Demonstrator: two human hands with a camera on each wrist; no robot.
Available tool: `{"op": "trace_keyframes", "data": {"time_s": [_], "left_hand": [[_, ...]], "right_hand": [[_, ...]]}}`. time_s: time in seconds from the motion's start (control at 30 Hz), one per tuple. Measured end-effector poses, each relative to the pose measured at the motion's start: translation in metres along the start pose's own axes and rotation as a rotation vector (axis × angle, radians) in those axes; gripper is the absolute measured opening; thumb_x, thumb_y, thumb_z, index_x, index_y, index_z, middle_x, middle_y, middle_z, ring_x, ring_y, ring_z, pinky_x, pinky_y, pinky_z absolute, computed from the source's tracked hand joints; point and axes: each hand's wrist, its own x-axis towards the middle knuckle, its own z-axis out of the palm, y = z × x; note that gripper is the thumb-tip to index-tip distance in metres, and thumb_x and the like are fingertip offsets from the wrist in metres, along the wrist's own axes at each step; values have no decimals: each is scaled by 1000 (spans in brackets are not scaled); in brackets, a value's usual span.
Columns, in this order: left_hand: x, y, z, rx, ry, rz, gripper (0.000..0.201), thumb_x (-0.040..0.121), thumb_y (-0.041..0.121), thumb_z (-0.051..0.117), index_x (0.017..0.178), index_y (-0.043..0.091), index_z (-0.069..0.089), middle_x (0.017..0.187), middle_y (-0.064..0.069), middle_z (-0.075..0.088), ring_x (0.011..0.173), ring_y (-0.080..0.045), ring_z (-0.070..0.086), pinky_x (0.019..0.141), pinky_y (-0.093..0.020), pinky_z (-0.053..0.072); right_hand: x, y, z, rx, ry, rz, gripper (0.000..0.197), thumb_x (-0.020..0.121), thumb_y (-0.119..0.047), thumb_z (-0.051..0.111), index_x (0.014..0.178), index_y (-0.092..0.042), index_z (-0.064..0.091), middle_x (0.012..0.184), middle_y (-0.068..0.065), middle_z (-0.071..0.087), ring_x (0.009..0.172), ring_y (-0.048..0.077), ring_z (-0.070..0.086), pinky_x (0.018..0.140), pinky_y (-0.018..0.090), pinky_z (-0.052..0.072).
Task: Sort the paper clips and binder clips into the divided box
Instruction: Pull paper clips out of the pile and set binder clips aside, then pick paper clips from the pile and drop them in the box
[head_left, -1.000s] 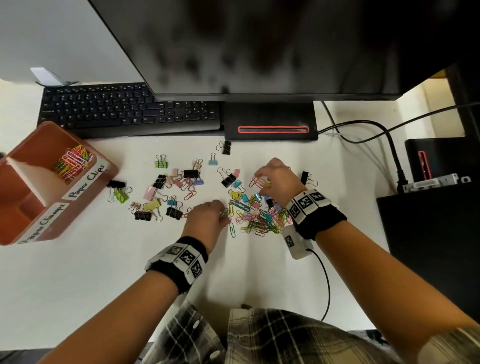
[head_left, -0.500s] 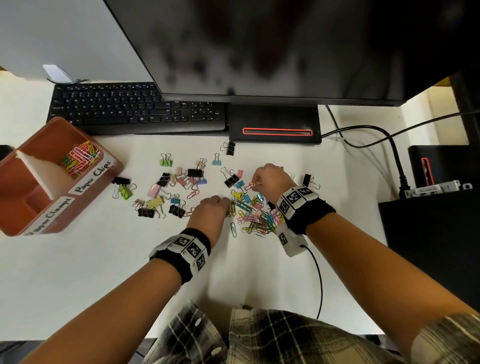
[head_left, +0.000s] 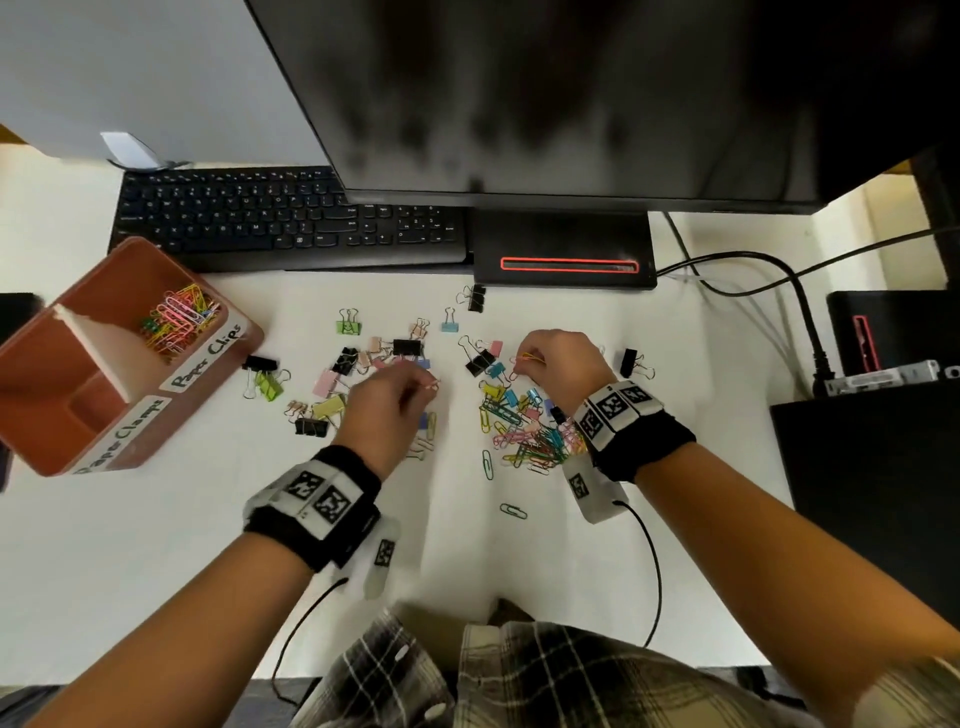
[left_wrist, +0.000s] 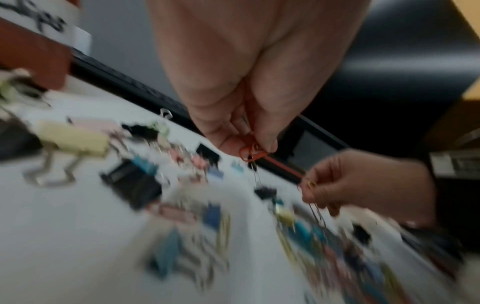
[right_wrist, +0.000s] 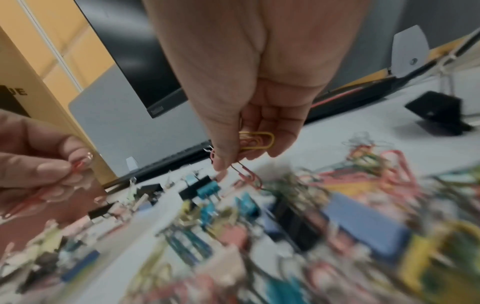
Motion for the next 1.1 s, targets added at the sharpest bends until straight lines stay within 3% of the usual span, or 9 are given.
{"op": "trace_keyframes", "data": {"time_s": [0.2,0.4,0.53,0.6,0.7,0.8,0.87,1.03,1.1], "left_hand": [[9,-27,-124,-27,284,-77,2,87,9,59,88,9,61,71,5,60,56,12,54,56,-2,43],[31,-71,-199,34,423,-253,7,85,20,63,89,14,63,71,7,58,62,-3,52,62,-14,44],[40,-106,-215,16,318,-306,17,87,24,60,90,10,68,86,-13,69,82,-26,65,84,-36,52],[39,-116,-223,59,323,-291,24,91,25,53,96,6,68,96,-18,69,92,-31,64,85,-35,48],[27,-118,-231,46,366,-204,25,93,24,48,100,9,66,100,-11,69,94,-24,62,82,-28,43],[9,-116,-229,-31,323,-127,15,93,26,49,97,22,62,91,4,66,80,-8,59,75,-20,43],[-3,-110,-222,-63,245,-81,8,91,26,52,92,26,60,86,12,63,71,3,57,66,-10,43],[-24,-87,-178,-55,44,49,7,89,22,57,90,18,63,83,8,63,73,-2,57,62,-8,42],[-26,-78,-151,-53,-46,89,9,88,22,59,93,16,64,86,4,65,76,-9,60,67,-17,47]], "right_hand": [[6,-95,-15,72,122,-209,15,89,-27,59,92,-13,66,91,3,68,82,18,61,76,30,49],[38,-239,10,239,148,-414,10,82,-21,67,88,-13,66,90,6,69,86,20,61,80,33,47],[64,-306,50,325,139,-397,14,79,-18,70,91,-12,66,88,10,69,85,24,63,79,32,48],[71,-320,66,360,80,-348,29,80,-21,70,106,-10,64,99,12,69,94,25,63,85,30,47],[70,-316,75,358,57,-326,41,84,-28,66,120,-11,56,111,12,67,101,23,63,92,32,50],[53,-290,68,384,76,-376,29,90,-28,57,116,-15,58,110,1,64,91,10,61,74,10,48],[37,-263,61,352,114,-386,23,92,-28,54,111,-17,60,104,-5,60,83,5,58,69,9,46],[-10,-178,54,176,128,-292,20,88,-31,58,104,-21,63,93,-8,58,74,0,52,73,17,45],[-31,-141,53,136,129,-221,17,86,-32,61,100,-22,63,88,-9,57,70,-2,49,69,17,41]]}}
